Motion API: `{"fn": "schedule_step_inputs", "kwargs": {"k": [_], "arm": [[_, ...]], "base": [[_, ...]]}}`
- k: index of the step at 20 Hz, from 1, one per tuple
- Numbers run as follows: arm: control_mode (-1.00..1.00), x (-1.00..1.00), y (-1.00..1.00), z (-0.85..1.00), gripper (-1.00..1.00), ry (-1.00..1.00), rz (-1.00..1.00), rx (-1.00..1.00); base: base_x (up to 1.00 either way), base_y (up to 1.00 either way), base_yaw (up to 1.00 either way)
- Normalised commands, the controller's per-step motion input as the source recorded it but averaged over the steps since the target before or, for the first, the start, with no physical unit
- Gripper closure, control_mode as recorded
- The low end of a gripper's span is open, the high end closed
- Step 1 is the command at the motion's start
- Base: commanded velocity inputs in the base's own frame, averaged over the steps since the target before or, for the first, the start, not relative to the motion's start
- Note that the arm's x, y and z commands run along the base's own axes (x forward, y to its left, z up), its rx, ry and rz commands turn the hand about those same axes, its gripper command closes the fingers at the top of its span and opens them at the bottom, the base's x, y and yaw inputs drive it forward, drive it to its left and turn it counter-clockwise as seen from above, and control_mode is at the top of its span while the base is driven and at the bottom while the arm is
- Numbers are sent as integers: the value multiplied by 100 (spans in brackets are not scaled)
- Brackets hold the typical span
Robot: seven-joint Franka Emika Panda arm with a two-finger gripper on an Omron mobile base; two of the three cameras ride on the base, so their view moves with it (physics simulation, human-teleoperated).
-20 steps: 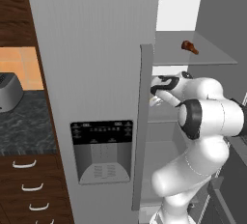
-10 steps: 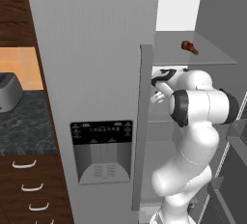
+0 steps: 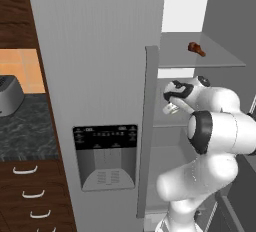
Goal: Place one mushroom and one chicken drumstick in each tupperware on the nearby counter, to pack two identical lunches.
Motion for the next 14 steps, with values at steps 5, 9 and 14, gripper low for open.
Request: {"fn": "schedule_step_inputs", "kwargs": {"k": [5, 9, 14], "arm": [[-100, -100, 0, 57, 100, 3, -13, -14], [-100, -100, 0, 66, 100, 12, -20, -8], [-100, -100, 0, 67, 100, 10, -19, -6]], "base": [[0, 0, 0], [0, 0, 0], [0, 0, 0]]}}
